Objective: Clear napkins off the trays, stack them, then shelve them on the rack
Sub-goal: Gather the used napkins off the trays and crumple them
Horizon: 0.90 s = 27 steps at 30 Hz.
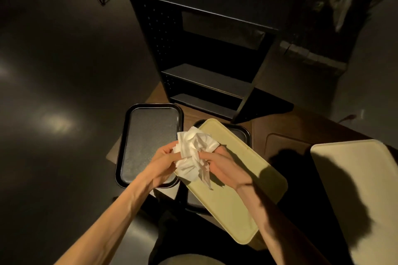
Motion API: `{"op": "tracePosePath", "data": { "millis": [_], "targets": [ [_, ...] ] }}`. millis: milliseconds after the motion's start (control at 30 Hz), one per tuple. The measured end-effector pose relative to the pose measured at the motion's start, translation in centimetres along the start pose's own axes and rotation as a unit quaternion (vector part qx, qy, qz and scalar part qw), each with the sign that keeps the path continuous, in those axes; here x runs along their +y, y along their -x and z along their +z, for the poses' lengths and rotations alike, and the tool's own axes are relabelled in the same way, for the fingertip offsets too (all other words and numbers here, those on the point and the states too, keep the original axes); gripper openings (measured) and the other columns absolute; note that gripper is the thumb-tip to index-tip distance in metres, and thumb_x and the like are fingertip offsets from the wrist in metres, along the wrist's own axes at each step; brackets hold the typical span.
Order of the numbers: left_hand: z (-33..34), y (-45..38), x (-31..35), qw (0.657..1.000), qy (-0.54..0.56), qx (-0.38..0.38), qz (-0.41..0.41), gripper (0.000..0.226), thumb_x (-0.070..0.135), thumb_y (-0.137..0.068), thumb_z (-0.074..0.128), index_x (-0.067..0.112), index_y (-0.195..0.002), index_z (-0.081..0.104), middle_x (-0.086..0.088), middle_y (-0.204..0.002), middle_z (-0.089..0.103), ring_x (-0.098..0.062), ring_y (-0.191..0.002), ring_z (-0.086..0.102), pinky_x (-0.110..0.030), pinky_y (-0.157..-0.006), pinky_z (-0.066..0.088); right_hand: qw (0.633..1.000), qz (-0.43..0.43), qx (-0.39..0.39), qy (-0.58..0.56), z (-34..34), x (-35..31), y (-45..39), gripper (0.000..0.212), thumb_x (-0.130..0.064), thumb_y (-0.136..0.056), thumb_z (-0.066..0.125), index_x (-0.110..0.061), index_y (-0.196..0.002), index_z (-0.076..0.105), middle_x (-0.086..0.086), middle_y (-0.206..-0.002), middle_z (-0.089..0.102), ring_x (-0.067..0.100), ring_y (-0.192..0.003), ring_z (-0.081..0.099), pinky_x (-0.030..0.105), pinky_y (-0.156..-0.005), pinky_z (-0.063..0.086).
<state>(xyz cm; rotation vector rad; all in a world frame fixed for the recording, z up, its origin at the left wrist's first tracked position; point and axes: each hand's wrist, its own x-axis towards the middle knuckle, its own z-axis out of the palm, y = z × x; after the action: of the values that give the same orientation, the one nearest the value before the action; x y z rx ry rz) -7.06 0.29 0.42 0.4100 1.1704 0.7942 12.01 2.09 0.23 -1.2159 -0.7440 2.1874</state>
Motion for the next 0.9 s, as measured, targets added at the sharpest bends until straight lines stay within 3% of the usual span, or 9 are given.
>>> {"op": "tracePosePath", "data": {
  "millis": [167, 300, 367, 467, 500, 567, 667, 767, 900],
  "targets": [
    [-6.1, -0.4, 3.2, 0.993, -0.075, 0.065, 0.060, 0.040, -0.007, -0.075, 0.071, 0.003, -0.114, 0.068, -0.031, -0.115, 0.065, -0.035, -0.097, 0.063, -0.053, -0.092, 0.051, 0.998, 0.002, 0.033, 0.045, 5.7, -0.4, -5.1, 0.038, 0.003, -0.093, 0.057, -0.008, -0.130, 0.059, 0.016, -0.124, 0.068, 0.031, -0.116, 0.065, 0.046, -0.103, 0.050],
    [-12.9, -0.3, 6.6, 0.978, -0.122, 0.136, 0.100, 0.035, -0.002, -0.075, 0.076, 0.012, -0.107, 0.070, -0.013, -0.101, 0.073, -0.029, -0.094, 0.067, -0.039, -0.086, 0.055, 0.995, 0.009, 0.075, 0.065, 12.4, -0.1, -11.2, 0.029, 0.011, -0.088, 0.061, -0.011, -0.104, 0.070, 0.011, -0.103, 0.075, 0.033, -0.101, 0.068, 0.045, -0.095, 0.052],
    [-16.7, -0.2, 8.2, 0.965, -0.142, 0.192, 0.111, 0.035, 0.004, -0.073, 0.080, 0.010, -0.105, 0.067, -0.005, -0.087, 0.067, -0.022, -0.078, 0.060, -0.031, -0.073, 0.052, 0.993, 0.003, 0.072, 0.090, 16.0, 0.0, -14.5, 0.031, 0.013, -0.086, 0.062, -0.015, -0.093, 0.071, -0.002, -0.085, 0.078, 0.024, -0.088, 0.070, 0.039, -0.086, 0.055],
    [-22.2, 0.1, 10.2, 0.964, -0.095, 0.238, 0.078, 0.034, 0.005, -0.073, 0.080, 0.007, -0.102, 0.061, -0.004, -0.074, 0.057, -0.013, -0.060, 0.050, -0.021, -0.048, 0.041, 0.994, 0.018, 0.045, 0.102, 20.9, 0.5, -19.2, 0.030, 0.013, -0.087, 0.060, -0.014, -0.094, 0.068, -0.007, -0.079, 0.078, 0.013, -0.078, 0.073, 0.028, -0.073, 0.060],
    [-24.0, 0.2, 10.7, 0.965, -0.079, 0.240, 0.072, 0.032, 0.003, -0.074, 0.079, 0.005, -0.100, 0.062, -0.009, -0.076, 0.059, -0.015, -0.061, 0.054, -0.024, -0.049, 0.044, 0.994, 0.026, 0.031, 0.105, 22.5, 0.7, -20.6, 0.027, 0.012, -0.088, 0.060, -0.013, -0.096, 0.068, -0.006, -0.081, 0.078, 0.012, -0.077, 0.074, 0.026, -0.071, 0.060],
    [-26.9, 0.3, 11.6, 0.963, -0.073, 0.247, 0.080, 0.026, -0.001, -0.074, 0.077, 0.000, -0.098, 0.066, -0.018, -0.086, 0.066, -0.022, -0.073, 0.062, -0.033, -0.062, 0.054, 0.993, 0.033, 0.009, 0.115, 25.3, 0.9, -22.5, 0.022, 0.003, -0.085, 0.068, -0.008, -0.104, 0.069, 0.003, -0.094, 0.079, 0.019, -0.089, 0.075, 0.038, -0.083, 0.060],
    [-31.4, 0.0, 12.7, 0.961, -0.034, 0.262, 0.085, 0.023, -0.008, -0.075, 0.071, 0.002, -0.097, 0.072, -0.020, -0.094, 0.073, -0.023, -0.079, 0.066, -0.035, -0.074, 0.058, 0.989, 0.032, -0.007, 0.143, 28.9, 1.5, -25.9, 0.045, -0.005, -0.077, 0.076, -0.001, -0.121, 0.065, 0.019, -0.116, 0.071, 0.036, -0.108, 0.068, 0.050, -0.096, 0.053],
    [-35.1, -0.8, 13.7, 0.961, 0.028, 0.262, 0.085, 0.020, -0.011, -0.079, 0.066, 0.005, -0.088, 0.074, -0.010, -0.085, 0.074, -0.018, -0.077, 0.068, -0.025, -0.068, 0.059, 0.975, 0.001, 0.006, 0.221, 31.3, 2.5, -30.2, 0.049, -0.016, -0.072, 0.080, -0.003, -0.117, 0.066, 0.020, -0.115, 0.071, 0.039, -0.106, 0.068, 0.056, -0.094, 0.054],
    [-40.8, -3.6, 14.0, 0.954, 0.131, 0.263, 0.066, 0.022, -0.003, -0.084, 0.065, -0.002, -0.105, 0.070, -0.017, -0.102, 0.073, -0.025, -0.093, 0.069, -0.032, -0.085, 0.059, 0.971, 0.004, 0.058, 0.233, 32.7, 4.7, -37.5, 0.039, -0.010, -0.069, 0.079, -0.014, -0.107, 0.071, 0.010, -0.105, 0.075, 0.033, -0.097, 0.072, 0.056, -0.089, 0.057]
  ]
}}
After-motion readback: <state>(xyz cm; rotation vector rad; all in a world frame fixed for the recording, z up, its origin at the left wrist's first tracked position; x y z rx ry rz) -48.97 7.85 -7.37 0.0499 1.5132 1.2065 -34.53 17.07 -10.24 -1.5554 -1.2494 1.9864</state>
